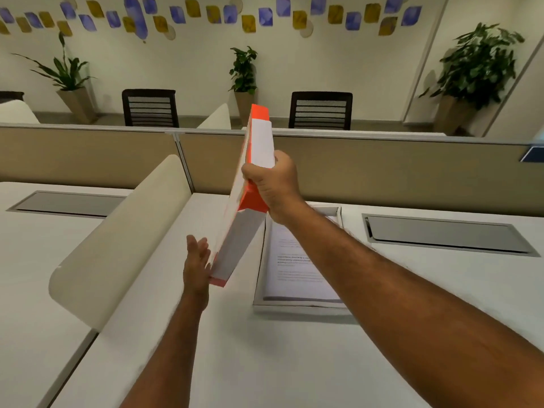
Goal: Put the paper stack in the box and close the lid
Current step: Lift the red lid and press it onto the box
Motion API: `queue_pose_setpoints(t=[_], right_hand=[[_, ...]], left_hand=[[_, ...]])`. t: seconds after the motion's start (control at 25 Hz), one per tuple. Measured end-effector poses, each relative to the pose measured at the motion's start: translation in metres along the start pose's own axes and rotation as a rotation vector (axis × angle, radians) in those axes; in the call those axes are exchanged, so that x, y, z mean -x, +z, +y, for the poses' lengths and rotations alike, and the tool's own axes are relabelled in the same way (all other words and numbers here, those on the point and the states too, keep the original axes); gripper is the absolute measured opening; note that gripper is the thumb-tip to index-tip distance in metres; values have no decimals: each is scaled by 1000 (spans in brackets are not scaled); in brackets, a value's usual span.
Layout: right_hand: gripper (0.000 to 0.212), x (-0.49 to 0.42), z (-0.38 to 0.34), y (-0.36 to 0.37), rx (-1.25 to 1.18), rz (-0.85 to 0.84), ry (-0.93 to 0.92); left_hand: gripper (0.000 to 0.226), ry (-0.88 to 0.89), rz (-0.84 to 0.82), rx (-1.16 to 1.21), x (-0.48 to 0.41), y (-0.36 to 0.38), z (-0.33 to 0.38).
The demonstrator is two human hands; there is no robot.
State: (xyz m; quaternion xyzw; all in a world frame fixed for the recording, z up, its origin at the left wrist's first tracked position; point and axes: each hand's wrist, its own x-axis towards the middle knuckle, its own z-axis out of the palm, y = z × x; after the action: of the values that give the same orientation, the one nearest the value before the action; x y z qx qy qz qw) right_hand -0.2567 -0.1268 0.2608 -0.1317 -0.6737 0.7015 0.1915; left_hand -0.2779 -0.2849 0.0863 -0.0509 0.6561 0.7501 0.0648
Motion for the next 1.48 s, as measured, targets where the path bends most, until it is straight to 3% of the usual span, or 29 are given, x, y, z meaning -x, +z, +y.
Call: queue_pose_setpoints(t=[0.04, 0.12, 0.32, 0.4, 0.52, 0.76, 1.08, 1.48], right_hand=[[47, -1, 3, -15, -41, 11, 20], [40, -2, 12, -43, -101, 38, 54], [35, -1, 42, -102, -176, 106, 160], [23, 1, 58, -123, -165, 107, 201], [29, 4, 84, -152, -58, 73, 251], [48, 13, 146, -195, 187, 45, 319], [51, 29, 202, -228, 113, -30, 405], [61, 39, 248, -242, 264, -62, 355]], left_hand=[[88, -166, -49, 118, -4, -3, -4], [78, -323, -125, 213, -8, -7, -12], [38, -269, -190, 161, -10, 9, -28], [37, -249, -204, 83, -10, 18, -33], [32, -165, -202, -34, -10, 29, -40], [50, -97, -218, -278, -18, 47, -52], [61, -4, -232, -439, -7, 57, -87], [63, 102, -233, -557, 1, 52, -110]])
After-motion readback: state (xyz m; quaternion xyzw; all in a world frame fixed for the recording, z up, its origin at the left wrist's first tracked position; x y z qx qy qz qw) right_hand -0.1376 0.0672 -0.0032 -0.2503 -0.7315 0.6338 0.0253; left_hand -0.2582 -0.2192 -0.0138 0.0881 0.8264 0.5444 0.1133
